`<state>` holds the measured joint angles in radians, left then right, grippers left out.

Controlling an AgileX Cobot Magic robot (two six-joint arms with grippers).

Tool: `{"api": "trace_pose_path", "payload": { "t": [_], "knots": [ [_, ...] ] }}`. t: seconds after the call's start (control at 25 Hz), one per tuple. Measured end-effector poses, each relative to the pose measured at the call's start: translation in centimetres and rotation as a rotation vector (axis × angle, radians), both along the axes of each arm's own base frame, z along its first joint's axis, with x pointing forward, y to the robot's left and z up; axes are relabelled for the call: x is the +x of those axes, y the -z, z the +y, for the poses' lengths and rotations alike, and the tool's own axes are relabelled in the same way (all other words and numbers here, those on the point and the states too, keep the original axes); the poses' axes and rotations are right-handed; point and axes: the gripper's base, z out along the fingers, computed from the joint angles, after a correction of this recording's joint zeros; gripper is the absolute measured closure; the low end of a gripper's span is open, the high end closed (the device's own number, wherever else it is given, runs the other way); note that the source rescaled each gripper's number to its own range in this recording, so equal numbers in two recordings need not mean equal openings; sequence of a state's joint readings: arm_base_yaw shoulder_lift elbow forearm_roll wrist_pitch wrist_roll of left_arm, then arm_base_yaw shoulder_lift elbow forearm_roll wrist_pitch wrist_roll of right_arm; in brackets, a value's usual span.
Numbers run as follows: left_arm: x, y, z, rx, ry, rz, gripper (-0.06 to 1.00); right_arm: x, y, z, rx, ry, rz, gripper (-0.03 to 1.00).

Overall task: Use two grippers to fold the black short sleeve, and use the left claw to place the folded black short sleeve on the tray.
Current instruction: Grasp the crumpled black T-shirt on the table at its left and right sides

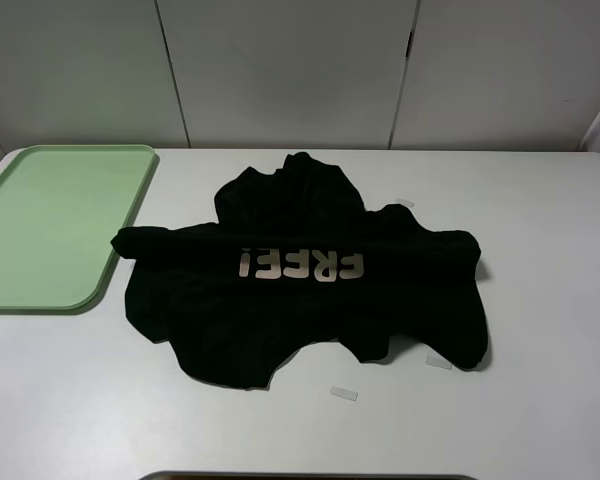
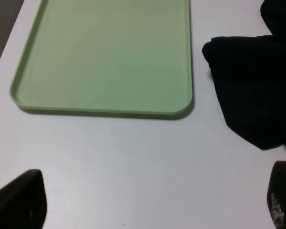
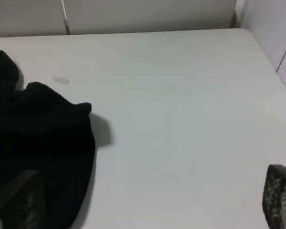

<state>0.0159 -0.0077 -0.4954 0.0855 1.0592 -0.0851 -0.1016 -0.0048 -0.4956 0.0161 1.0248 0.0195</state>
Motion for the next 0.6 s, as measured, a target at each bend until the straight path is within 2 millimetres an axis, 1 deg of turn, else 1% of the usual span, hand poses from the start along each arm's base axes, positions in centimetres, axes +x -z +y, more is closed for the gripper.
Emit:
{"api": "trace_pose_path", "payload": {
  "t": [0.6],
  "knots": [
    [0.0,0.0,0.0,0.0,0.0,0.0,0.03,0.0,0.0,0.01,0.001,-0.001,0.0,-0.03]
  ]
}}
